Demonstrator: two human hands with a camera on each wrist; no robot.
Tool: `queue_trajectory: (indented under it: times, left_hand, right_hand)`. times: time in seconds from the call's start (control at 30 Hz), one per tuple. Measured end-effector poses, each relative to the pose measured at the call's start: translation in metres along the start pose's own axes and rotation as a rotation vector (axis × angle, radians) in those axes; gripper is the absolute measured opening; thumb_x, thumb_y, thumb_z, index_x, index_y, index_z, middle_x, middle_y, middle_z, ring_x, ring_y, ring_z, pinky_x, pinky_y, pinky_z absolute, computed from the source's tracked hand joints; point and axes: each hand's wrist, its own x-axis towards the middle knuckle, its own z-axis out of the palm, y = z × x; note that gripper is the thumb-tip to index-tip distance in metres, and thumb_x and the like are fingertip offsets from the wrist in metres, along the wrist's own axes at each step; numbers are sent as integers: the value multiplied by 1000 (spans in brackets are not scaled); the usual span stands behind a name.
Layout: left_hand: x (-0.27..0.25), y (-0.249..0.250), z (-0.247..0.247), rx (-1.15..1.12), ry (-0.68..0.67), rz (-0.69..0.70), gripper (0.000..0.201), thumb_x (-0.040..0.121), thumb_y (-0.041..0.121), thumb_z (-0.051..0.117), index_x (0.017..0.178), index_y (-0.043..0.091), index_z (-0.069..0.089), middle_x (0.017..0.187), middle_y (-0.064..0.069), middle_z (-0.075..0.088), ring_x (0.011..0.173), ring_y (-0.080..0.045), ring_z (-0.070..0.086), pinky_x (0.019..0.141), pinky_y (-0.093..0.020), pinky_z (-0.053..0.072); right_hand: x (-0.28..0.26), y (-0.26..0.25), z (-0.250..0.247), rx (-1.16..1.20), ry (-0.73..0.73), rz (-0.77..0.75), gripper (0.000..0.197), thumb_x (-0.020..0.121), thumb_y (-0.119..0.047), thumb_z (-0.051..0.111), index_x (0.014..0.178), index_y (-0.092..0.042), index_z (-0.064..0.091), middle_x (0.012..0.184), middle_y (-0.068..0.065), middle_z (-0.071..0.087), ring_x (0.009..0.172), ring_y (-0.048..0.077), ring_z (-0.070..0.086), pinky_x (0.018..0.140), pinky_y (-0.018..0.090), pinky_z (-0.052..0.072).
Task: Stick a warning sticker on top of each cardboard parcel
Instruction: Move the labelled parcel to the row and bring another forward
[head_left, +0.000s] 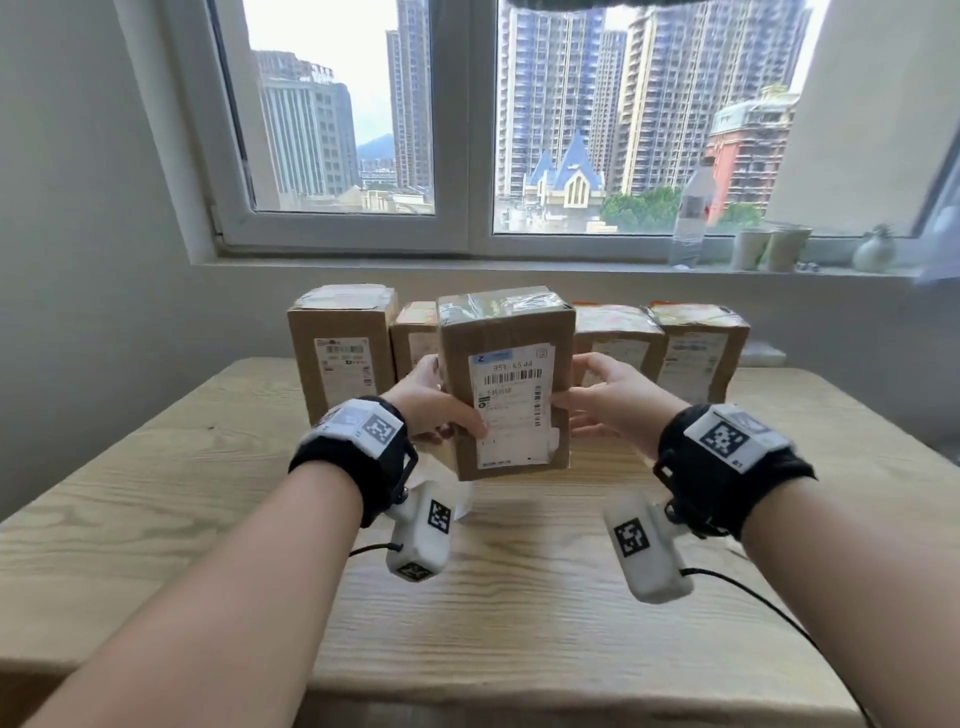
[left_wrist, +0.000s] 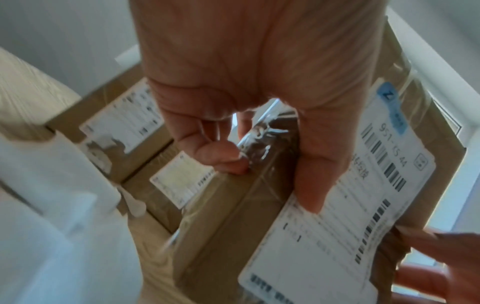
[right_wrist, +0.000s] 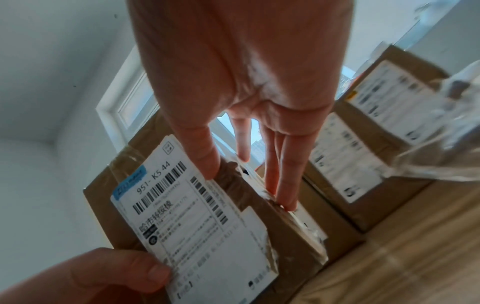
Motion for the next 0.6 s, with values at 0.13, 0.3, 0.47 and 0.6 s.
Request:
queue_trajectory:
  times: [0.13, 0.3, 0.47, 0.6]
  left_hand:
    - [23, -6, 33, 20, -37, -20, 71, 64, 3, 82, 118, 23, 41, 87, -8, 66, 56, -15, 57, 44, -23, 46]
    - [46, -21, 50, 8, -81, -53, 77, 61, 4, 83, 123, 24, 43, 98, -7, 70, 64, -18, 63, 52, -28, 52]
    - [56, -28, 60, 20, -116, -78, 79, 61, 10, 85, 126, 27, 42, 103, -3, 71, 74, -19, 67, 58, -29, 55]
    - [55, -27, 63, 91, -94, -79, 75, 63, 14, 85, 127, 25, 48, 101, 2, 72, 76, -14, 67, 50, -22, 50]
  right_hand:
    - [5, 35, -14, 85, 9, 66, 50, 89, -13, 66, 134, -14, 46, 114, 12, 68, 100, 24, 68, 91, 40, 55]
    - [12, 59, -16, 99, 20, 83, 41, 91, -5, 59, 132, -9, 51, 115, 10, 67, 103, 24, 67, 93, 40, 54]
    - [14, 66, -29, 129, 10, 124, 32, 94, -3, 55, 126, -7, 55, 113, 17, 68, 102, 30, 67, 85, 35, 57]
    - [13, 70, -38, 131, 41, 101, 27, 94, -4, 56, 120, -3, 60, 108, 19, 70, 99, 30, 70, 82, 34, 58]
